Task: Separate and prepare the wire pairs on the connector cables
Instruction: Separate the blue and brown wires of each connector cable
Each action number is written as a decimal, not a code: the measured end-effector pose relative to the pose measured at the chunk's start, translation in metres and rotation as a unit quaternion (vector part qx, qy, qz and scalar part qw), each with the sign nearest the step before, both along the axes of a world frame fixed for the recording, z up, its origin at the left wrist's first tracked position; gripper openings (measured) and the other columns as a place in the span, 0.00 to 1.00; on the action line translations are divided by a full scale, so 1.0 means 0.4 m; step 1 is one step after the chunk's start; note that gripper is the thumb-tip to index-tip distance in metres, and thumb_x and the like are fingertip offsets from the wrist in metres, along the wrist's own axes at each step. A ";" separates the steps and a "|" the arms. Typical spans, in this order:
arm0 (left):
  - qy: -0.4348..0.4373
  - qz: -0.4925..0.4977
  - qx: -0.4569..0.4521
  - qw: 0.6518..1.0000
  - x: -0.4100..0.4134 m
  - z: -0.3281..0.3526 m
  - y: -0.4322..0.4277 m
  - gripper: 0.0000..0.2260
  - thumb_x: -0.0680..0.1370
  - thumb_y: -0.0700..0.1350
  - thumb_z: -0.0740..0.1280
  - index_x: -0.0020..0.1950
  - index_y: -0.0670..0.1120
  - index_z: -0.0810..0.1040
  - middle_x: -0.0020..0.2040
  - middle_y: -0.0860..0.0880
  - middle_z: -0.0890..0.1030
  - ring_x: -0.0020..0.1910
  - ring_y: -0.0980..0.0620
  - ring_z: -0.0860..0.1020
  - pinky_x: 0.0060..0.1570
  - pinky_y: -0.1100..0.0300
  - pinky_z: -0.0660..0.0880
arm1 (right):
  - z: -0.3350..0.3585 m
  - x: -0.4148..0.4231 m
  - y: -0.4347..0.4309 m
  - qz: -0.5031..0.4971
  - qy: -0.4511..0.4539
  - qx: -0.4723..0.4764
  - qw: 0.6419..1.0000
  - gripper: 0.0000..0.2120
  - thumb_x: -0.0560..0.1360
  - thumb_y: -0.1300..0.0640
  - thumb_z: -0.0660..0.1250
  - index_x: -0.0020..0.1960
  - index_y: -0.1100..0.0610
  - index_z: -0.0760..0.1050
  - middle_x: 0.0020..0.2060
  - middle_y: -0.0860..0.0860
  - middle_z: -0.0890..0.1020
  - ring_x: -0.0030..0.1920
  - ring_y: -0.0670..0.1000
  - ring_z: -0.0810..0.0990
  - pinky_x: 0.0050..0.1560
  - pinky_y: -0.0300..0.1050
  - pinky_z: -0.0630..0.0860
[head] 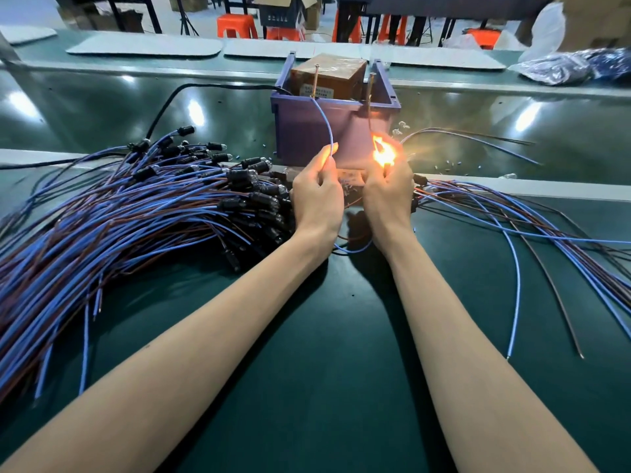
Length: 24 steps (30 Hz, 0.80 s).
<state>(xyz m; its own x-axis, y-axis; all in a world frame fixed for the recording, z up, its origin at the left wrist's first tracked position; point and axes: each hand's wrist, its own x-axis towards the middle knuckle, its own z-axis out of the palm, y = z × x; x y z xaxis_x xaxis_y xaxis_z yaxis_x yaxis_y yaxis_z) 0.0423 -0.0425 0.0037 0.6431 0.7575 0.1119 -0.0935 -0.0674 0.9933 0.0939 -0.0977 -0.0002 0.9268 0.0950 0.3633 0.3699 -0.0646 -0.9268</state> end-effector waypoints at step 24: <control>0.205 -0.165 0.425 0.866 -0.025 0.030 -0.040 0.18 0.75 0.41 0.60 0.62 0.53 0.79 0.52 0.44 0.80 0.55 0.41 0.76 0.53 0.54 0.70 | 0.086 0.093 -0.146 0.098 0.071 -0.348 0.930 0.13 0.73 0.69 0.56 0.48 0.64 0.79 0.42 0.62 0.78 0.46 0.61 0.74 0.45 0.41 0.72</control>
<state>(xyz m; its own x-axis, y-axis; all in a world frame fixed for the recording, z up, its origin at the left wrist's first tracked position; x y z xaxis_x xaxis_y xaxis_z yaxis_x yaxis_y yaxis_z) 0.0324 -0.0584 0.0159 0.9271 0.2801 0.2492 0.1021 -0.8281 0.5512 0.1310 -0.1560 0.0343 0.9007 0.4338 0.0257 0.3150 -0.6111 -0.7262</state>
